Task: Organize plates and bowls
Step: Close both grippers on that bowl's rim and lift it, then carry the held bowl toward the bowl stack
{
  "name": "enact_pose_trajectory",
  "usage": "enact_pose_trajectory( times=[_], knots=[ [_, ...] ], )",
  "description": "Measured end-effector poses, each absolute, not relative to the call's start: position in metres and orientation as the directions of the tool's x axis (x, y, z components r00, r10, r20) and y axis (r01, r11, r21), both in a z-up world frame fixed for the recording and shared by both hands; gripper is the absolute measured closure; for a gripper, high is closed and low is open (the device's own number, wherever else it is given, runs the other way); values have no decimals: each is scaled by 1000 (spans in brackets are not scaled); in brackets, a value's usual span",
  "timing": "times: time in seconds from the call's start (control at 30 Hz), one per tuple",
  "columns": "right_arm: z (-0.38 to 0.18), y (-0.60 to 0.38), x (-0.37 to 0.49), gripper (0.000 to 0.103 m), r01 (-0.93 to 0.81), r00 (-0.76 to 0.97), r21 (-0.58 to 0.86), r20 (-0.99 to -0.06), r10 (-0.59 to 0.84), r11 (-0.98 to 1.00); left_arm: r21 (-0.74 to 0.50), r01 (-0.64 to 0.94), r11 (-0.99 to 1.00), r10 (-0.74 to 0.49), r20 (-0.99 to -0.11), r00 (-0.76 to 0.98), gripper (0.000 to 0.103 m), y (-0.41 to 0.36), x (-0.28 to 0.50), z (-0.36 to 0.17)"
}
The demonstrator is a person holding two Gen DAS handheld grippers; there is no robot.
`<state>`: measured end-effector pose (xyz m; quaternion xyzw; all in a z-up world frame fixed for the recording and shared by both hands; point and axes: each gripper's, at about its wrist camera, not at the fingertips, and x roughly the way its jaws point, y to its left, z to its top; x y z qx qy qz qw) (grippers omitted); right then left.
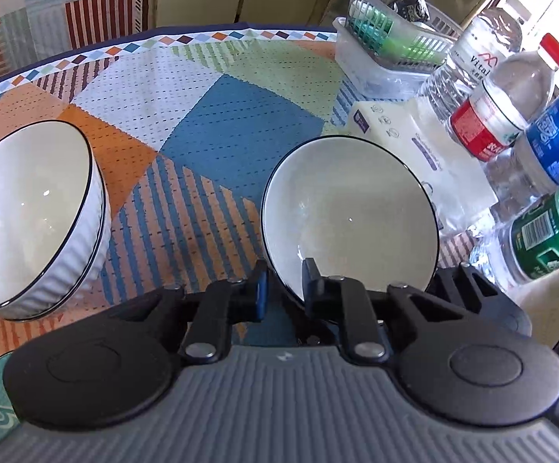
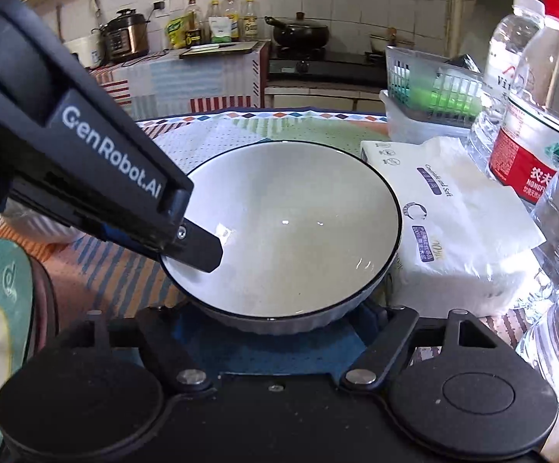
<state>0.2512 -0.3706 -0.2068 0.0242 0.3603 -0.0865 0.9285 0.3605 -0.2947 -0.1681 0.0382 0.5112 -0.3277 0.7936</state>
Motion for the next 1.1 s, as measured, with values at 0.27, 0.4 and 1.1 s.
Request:
enact_pose_trajectory(
  times=[0.27, 0.4, 1.1],
  knots=[
    [-202, -354, 237, 22, 139, 764, 6, -637, -103, 990, -246, 565, 788, -462, -842, 279, 87, -272, 345, -151],
    [-188, -337, 225, 22, 118, 793, -3, -602, -96, 993, -235, 570, 787, -470, -828, 307, 86, -252, 333, -132],
    [-91, -238, 207, 21, -59, 875, -120, -484, -7, 991, -149, 548, 823, -451, -758, 472, 86, -130, 285, -32]
  ],
)
